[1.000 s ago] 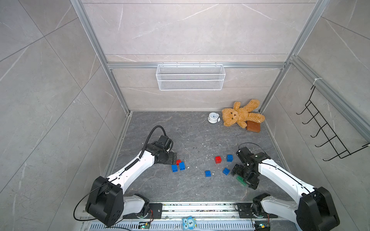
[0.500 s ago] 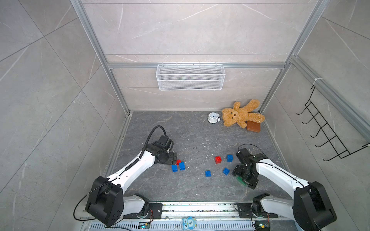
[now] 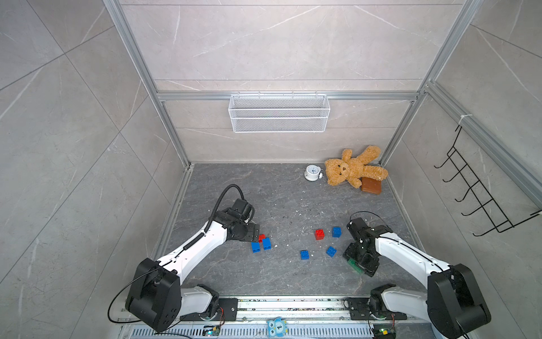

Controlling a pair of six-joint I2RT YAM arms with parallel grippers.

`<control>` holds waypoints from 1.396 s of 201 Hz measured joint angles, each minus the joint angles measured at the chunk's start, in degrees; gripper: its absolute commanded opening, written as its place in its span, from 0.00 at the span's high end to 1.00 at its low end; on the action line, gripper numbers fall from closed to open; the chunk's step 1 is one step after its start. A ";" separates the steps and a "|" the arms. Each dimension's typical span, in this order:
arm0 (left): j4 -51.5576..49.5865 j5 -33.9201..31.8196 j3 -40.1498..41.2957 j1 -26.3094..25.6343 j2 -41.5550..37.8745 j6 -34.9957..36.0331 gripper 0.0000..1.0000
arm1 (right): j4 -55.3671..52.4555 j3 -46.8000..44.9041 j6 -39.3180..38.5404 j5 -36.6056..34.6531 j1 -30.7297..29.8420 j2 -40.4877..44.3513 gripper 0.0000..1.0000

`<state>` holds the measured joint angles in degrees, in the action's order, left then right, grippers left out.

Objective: Assemble the letter h with lego
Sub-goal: Pick up the lego brick from the center of the board, then assemble the lego brick with the lego brick.

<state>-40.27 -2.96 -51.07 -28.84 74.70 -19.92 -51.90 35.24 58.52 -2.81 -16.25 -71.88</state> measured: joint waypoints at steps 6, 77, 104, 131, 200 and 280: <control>0.00 -0.02 0.00 -0.04 0.02 0.00 0.09 | 0.15 0.02 0.00 0.00 0.07 -0.35 0.24; -0.02 -0.20 0.00 -0.44 0.28 0.00 0.09 | 1.25 0.79 -1.16 -0.46 0.15 -2.27 0.48; -0.02 -0.33 0.00 -0.48 0.28 0.00 0.09 | -0.04 2.29 -2.54 -1.14 0.15 -2.21 0.61; -0.04 -0.66 0.00 -0.52 0.28 0.00 0.10 | -2.78 7.50 -6.86 -1.92 0.15 -1.86 0.83; -0.28 -1.92 0.00 -0.55 0.26 0.00 0.10 | -6.38 30.73 -24.28 -3.28 -6.45 -13.05 1.00; -0.57 -4.61 0.00 -0.55 -0.83 -0.02 0.10 | -6.78 43.52 -40.35 -4.68 -12.57 -27.63 1.00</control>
<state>-40.84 -7.57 -51.07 -29.39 73.87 -19.94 -58.67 78.76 18.17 -7.49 -28.82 -99.50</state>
